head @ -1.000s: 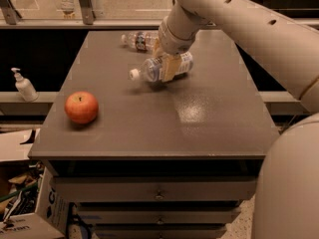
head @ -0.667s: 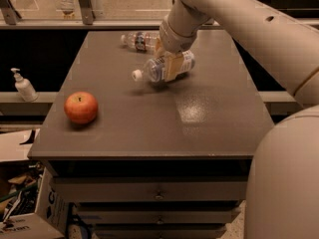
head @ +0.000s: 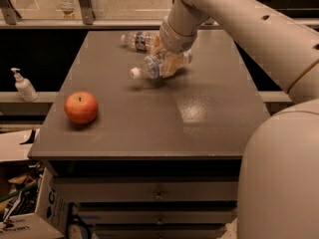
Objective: Knock blue plastic bottle over
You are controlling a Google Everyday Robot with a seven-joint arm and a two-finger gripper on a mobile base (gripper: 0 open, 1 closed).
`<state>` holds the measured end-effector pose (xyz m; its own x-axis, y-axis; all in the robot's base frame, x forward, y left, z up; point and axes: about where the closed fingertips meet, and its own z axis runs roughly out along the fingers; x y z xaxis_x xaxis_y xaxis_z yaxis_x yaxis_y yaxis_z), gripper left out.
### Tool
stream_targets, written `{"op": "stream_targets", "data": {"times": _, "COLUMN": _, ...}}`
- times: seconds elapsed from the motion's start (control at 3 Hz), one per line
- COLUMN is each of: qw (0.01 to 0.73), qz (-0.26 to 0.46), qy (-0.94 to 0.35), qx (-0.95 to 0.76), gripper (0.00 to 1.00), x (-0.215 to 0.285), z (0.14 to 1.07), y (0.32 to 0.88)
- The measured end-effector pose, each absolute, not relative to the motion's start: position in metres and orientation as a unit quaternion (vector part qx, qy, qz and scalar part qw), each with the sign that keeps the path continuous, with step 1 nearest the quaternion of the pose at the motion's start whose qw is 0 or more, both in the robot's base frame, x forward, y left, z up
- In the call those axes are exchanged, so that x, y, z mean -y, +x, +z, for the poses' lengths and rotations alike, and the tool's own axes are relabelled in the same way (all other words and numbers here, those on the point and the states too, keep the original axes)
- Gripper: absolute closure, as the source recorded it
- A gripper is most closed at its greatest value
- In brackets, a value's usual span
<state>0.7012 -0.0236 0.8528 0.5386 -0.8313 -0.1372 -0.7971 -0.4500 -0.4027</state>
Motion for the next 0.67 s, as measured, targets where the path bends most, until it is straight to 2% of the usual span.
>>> {"op": "stream_targets", "data": {"times": 0.33, "qw": 0.21, "qz": -0.038, "qy": -0.854, "qx": -0.475, "gripper": 0.0, "x": 0.0252, "z": 0.8506, "y": 0.7006}}
{"op": "stream_targets", "data": {"times": 0.67, "qw": 0.213, "qz": -0.031, "qy": -0.852, "qx": -0.477, "gripper": 0.0, "x": 0.0274, "z": 0.8521, "y": 0.6992}}
